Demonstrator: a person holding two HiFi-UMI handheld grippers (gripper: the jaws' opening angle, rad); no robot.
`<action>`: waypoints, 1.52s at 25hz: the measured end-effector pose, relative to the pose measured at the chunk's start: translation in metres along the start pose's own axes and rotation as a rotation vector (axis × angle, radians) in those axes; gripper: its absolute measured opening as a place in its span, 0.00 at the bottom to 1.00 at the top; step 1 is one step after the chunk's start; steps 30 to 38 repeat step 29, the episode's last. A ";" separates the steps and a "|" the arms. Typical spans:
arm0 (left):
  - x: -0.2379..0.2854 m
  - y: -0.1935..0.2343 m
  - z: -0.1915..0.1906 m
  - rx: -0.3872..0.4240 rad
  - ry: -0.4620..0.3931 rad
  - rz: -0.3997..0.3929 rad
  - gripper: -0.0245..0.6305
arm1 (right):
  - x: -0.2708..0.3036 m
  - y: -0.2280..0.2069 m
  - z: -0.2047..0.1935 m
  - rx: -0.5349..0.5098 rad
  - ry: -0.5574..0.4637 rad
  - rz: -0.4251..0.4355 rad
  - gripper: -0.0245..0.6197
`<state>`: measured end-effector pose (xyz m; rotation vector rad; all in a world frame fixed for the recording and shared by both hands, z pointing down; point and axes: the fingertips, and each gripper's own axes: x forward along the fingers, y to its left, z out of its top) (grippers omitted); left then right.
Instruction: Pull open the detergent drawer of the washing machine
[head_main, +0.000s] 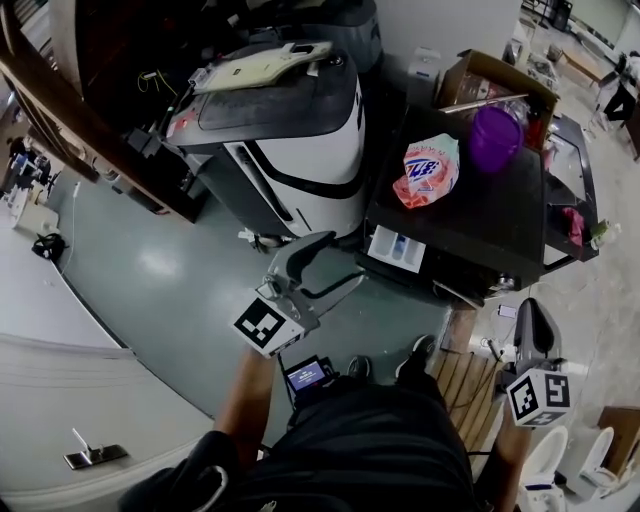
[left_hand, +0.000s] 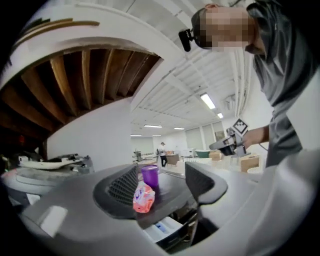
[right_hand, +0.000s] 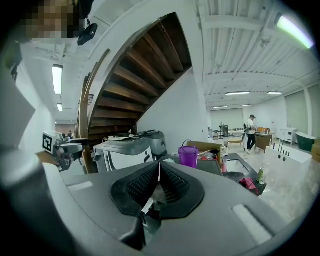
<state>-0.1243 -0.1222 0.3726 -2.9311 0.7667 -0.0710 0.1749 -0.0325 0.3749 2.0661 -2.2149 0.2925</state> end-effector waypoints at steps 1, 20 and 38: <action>-0.003 0.003 0.004 0.009 0.016 0.037 0.53 | -0.002 0.001 0.001 -0.004 -0.008 0.001 0.05; -0.047 0.009 0.028 0.291 0.071 0.171 0.51 | -0.025 0.016 0.001 -0.054 -0.007 -0.040 0.05; -0.051 0.009 0.019 0.274 0.072 0.156 0.51 | -0.028 0.020 -0.003 -0.058 0.005 -0.048 0.05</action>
